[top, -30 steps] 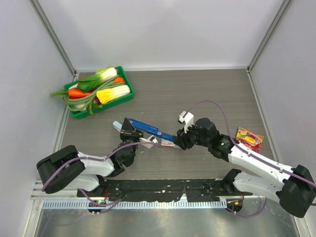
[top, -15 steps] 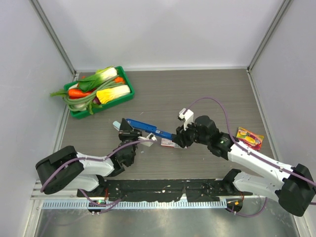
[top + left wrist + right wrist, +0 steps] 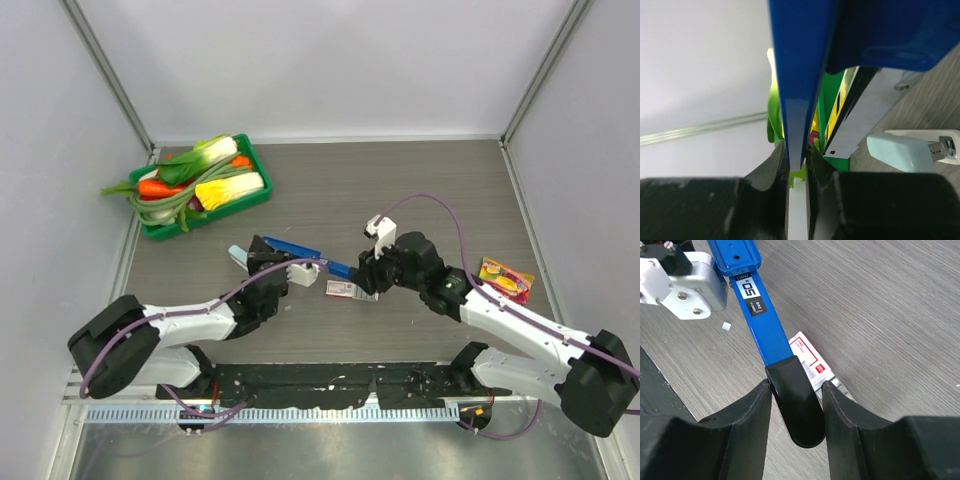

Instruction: Unload the staples from the stapler

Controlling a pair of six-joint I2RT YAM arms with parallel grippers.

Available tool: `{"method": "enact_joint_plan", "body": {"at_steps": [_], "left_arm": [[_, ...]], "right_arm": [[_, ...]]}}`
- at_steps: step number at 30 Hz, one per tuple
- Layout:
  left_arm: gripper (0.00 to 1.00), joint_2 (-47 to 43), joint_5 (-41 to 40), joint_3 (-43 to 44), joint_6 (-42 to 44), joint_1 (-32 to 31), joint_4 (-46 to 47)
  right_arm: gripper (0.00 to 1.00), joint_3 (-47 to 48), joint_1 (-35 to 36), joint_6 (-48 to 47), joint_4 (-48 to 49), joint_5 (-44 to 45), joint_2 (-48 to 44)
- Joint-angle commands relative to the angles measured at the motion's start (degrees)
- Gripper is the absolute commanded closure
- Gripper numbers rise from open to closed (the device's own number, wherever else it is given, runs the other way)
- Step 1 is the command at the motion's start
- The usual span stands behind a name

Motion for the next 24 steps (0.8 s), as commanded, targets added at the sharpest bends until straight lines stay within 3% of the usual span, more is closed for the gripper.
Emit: {"method": "enact_joint_plan", "body": {"at_steps": [1,4,6,8,12,18,20,24], "left_arm": [[1.0,-2.1,5.3,8.2,-11.6,1.0,-13.6],[1.0,-3.6,15.3,18.6,-27.3,5.4,-40.4],[1.0,-5.5,14.0,14.8,-26.6,6.8,-37.8],[1.0,-7.2,11.3,9.3,-23.6,7.9,-27.5],[1.0,-8.9,14.7,7.7,-26.5,9.8,-33.7],[1.0,-9.4,15.3,4.9,-26.7,10.3,-32.1],[1.0,-9.5,16.7,7.6,-28.4,10.4,-34.3],[1.0,-9.3,27.2,17.6,-38.9,10.6,-52.9]], "right_arm": [[0.99,4.7,0.4,9.3,22.5,2.4,-1.2],[0.99,6.3,0.4,9.4,22.6,2.2,0.7],[0.99,6.5,0.5,9.6,22.6,1.9,2.2],[0.99,6.5,0.5,10.0,23.5,1.2,3.1],[0.99,6.8,0.8,10.4,24.1,0.9,5.3],[0.99,7.0,1.5,10.8,24.9,0.9,6.9],[0.99,7.2,1.7,10.9,24.9,0.9,7.1],[0.99,8.5,1.9,12.4,24.8,0.7,6.6]]}}
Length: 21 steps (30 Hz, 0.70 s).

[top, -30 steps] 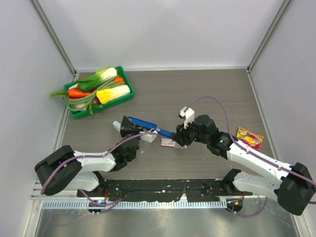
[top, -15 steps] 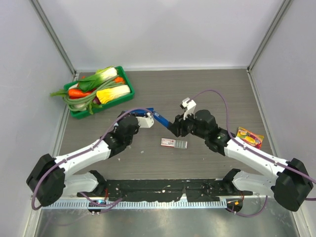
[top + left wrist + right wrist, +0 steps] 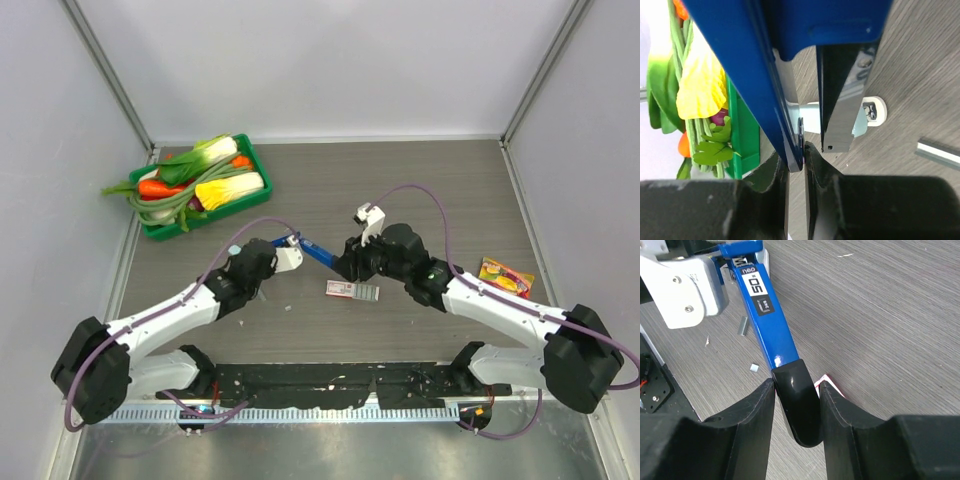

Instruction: Unload the staples from the stapler

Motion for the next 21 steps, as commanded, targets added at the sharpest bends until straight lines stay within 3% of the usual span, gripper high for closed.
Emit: {"method": "enact_joint_plan", "body": {"at_steps": [1,2,5,9,21], "left_arm": [[1.0,-0.1,13.7,11.5,-9.4,-0.4,-19.1],[1.0,0.0,20.4,15.2,-10.8,-0.4,-22.1],[1.0,0.6,29.5,20.3,-14.8,-0.4,-29.7],[1.0,1.0,35.2,23.7,-16.3,-0.3,-34.2],[1.0,1.1,32.2,23.4,-20.1,1.1,-31.1]], "right_arm": [[0.99,6.8,0.1,6.1,12.8,0.9,-2.4],[0.99,7.4,0.1,6.7,12.8,0.8,-2.4],[0.99,10.0,0.1,9.0,13.2,-0.9,-2.6],[0.99,12.4,0.2,11.0,13.2,-1.6,-2.8],[0.99,12.8,1.0,11.3,11.5,-0.5,-3.8]]}}
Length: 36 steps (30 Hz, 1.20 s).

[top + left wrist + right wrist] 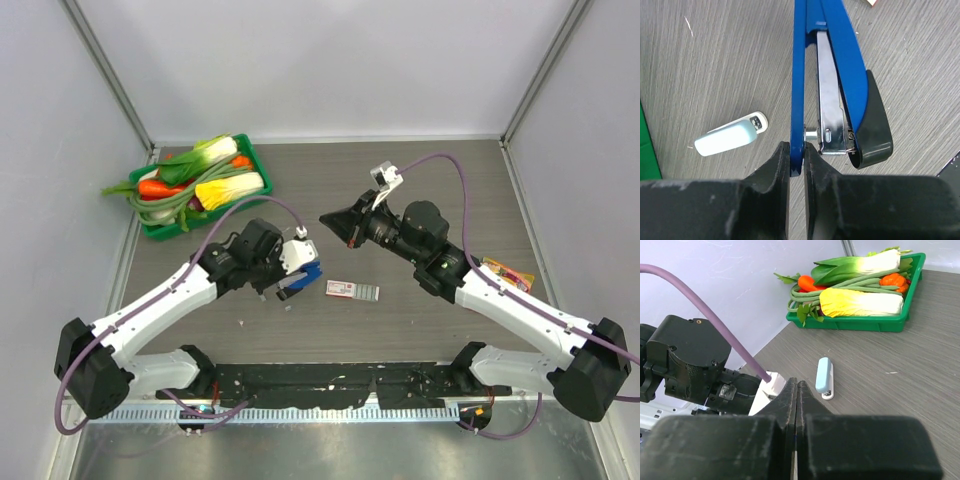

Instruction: Unload the staples from the stapler

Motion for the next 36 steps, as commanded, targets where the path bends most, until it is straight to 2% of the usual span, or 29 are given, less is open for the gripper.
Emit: {"method": "enact_joint_plan", "body": {"at_steps": [1,5,10,13,22,28,31,34,36], "left_arm": [[1.0,-0.6,-0.3,2.0,-4.5,1.7,5.2],[1.0,0.6,-0.2,3.7,-8.4,4.0,7.0],[1.0,4.7,-0.7,7.8,-17.8,8.2,7.3],[1.0,8.5,2.9,10.4,-22.3,11.3,7.1],[1.0,18.4,11.9,16.0,-29.0,12.8,8.4],[1.0,26.7,19.8,21.0,-35.1,18.8,7.5],[1.0,30.0,20.4,22.6,-36.9,22.0,7.2],[0.93,30.6,19.2,23.0,-36.8,23.1,6.4],[0.77,30.1,17.8,22.3,-36.3,23.2,6.4]], "right_arm": [[0.99,1.2,0.5,0.3,1.2,1.2,-0.2],[0.99,0.4,0.5,-0.1,-0.3,2.7,-0.5],[0.99,-1.9,0.5,-0.9,-1.8,4.6,-1.7],[0.99,-2.4,0.5,-1.4,-2.5,5.4,-2.1],[0.99,-4.4,0.5,-2.2,-3.2,6.3,-2.4],[0.99,-7.6,1.0,-3.3,-4.5,7.8,-3.7],[0.99,-8.5,1.7,-4.8,-6.0,8.7,-4.1],[0.96,-8.7,3.4,-6.5,-7.5,8.9,-3.5],[0.89,-8.5,5.6,-7.2,-8.2,9.4,-2.1]]}}
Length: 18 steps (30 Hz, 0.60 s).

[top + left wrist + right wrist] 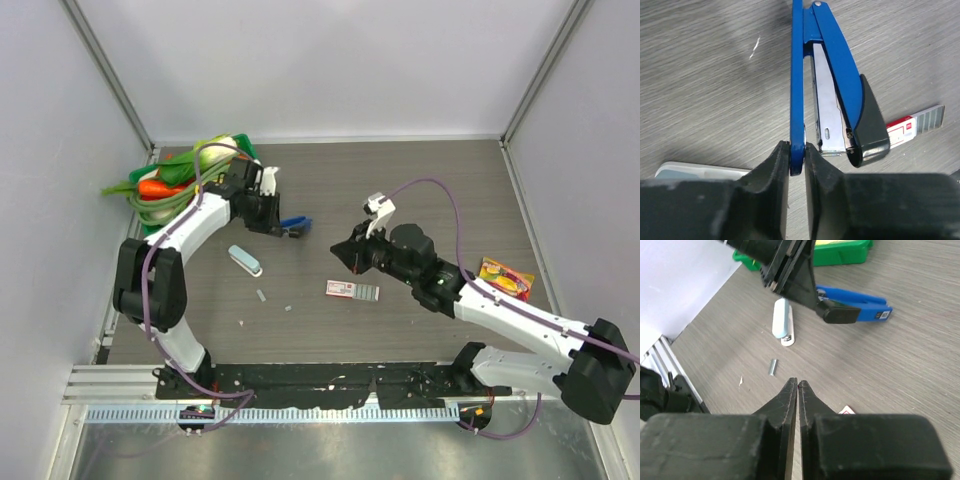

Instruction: Unload the staples from the stapler

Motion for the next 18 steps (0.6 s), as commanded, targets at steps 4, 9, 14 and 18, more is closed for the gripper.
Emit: {"method": "enact_joint_plan", "body": {"at_steps": [4,9,14,18], "left_arm": [[0.41,-2.9,-3.7,0.1,-0.5,0.7,-0.2],[0.38,-6.0,-7.9,-0.7,0.5,0.7,-1.5],[0.37,-7.0,-8.2,-1.6,1.4,2.2,-2.5],[0.38,-11.2,-7.1,-1.6,3.7,3.8,-4.9]], "right_arm": [[0.72,1.6,8.7,-5.0,-1.5,7.3,4.7],[0.64,4.6,15.4,-5.8,-1.1,11.0,12.4],[0.58,9.4,20.6,-6.4,-0.8,13.0,19.5],[0.54,14.7,23.8,-5.9,-2.7,15.1,26.7]]}}
